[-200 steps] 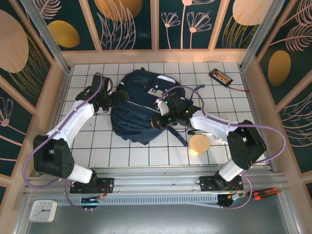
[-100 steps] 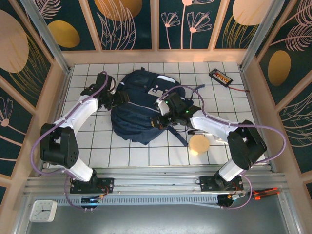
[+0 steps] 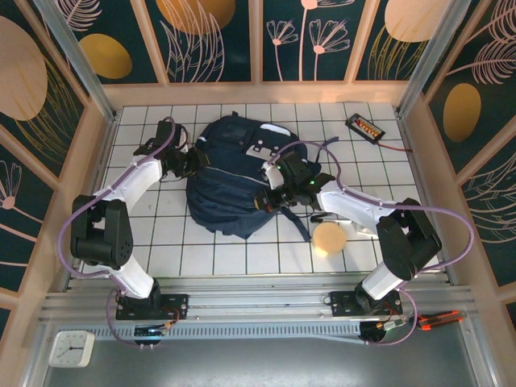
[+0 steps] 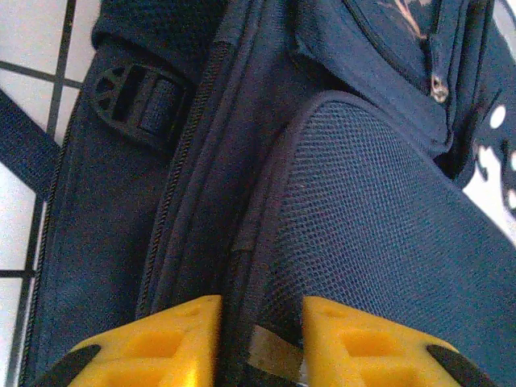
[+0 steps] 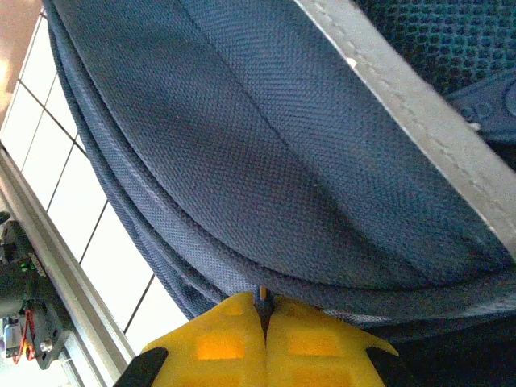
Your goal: Pack the student bag
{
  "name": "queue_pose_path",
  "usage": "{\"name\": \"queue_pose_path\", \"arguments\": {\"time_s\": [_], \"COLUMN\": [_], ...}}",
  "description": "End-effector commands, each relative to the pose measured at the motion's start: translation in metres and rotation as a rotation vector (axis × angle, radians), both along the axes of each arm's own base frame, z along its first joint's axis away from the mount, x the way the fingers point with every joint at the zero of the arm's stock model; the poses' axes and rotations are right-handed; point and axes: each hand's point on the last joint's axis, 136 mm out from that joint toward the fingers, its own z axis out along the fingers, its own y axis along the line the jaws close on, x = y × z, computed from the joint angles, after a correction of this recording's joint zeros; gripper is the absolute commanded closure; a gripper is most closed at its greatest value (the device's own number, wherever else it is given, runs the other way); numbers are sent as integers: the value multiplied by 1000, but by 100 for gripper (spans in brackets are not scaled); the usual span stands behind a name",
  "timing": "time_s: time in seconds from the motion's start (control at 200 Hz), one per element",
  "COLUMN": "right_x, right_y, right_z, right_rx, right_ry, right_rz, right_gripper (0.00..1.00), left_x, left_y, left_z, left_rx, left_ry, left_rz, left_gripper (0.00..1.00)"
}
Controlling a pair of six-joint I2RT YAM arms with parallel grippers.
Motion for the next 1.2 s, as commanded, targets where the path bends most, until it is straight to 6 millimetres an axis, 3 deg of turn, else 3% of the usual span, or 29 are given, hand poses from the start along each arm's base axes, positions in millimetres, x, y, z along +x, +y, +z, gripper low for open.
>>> {"name": "queue_pose_path", "arguments": {"time_s": [0.0,0.085,0.215,0.245,0.385,0.45,0.485,0.586,0.676,0.806,1.001,1.191], "right_x": [0,2,17,24,65,80,98,126,139,134,101,71], "right_y": [-12,-12,-19,-22,-33,-27,-36,-35,-33,-30,-34,-13], "right_z": [1,2,4,4,12,16,17,20,21,19,3,1], "right_rx": [-24,-25,-34,-40,-35,-32,-31,-23,-24,-40,-71,-85], "right_ry": [-12,-11,-22,-26,-57,-86,-93,-111,-130,-128,-79,-66], "right_rz": [-18,-29,-68,-84,-146,-141,-170,-176,-149,-72,0,104], "right_gripper": [100,100,100,100,100,100,100,100,100,100,100,100], "left_x": [3,-2,-12,-20,-40,-51,-57,-69,-77,-78,-63,-52], "left_y": [-18,-20,-11,-9,1,1,0,-7,-18,-23,-34,-58], "left_z": [16,19,34,27,36,37,37,39,39,33,40,43], "left_rx": [-150,-217,-259,-263,-317,-371,-392,-413,-457,-508,-536,-545], "left_ry": [-55,-71,-121,-109,-143,-152,-154,-175,-186,-195,-213,-205], "left_rz": [7,54,136,151,239,285,310,359,402,460,446,387], "left_gripper": [83,96,100,100,100,100,100,100,100,100,100,100]}}
